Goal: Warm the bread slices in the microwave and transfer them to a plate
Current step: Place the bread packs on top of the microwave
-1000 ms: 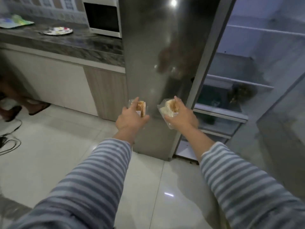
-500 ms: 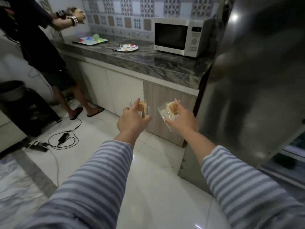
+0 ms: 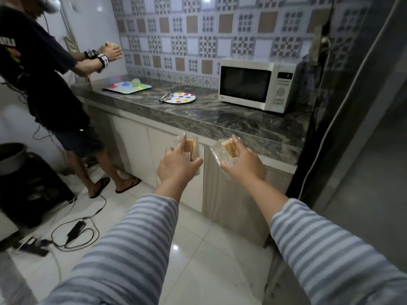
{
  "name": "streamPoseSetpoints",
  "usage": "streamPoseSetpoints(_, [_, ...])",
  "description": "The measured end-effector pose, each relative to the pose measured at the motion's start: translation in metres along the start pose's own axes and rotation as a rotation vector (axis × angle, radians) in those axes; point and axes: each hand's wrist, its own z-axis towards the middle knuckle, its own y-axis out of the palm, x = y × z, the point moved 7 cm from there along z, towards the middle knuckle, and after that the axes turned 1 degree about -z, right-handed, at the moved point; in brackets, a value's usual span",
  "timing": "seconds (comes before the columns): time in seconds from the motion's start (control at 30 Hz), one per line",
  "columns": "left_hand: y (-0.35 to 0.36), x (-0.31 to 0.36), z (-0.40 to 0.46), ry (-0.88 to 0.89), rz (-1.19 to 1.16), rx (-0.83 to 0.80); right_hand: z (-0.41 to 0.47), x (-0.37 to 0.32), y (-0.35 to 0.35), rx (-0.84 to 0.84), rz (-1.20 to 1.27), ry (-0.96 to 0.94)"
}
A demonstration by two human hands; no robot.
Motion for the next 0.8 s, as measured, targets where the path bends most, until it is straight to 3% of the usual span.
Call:
streamPoseSetpoints(0.43, [0.030, 0.084, 0.229, 0.129, -0.149, 0.105, 0.239, -0.030, -0.021, 0.205, -0.048, -0.054])
streamPoseSetpoints(0.8, [0.080, 0.168, 0.431, 0.344, -0.283, 0.064, 0.416, -0.032, -0.024, 0.411, -0.120, 0.106])
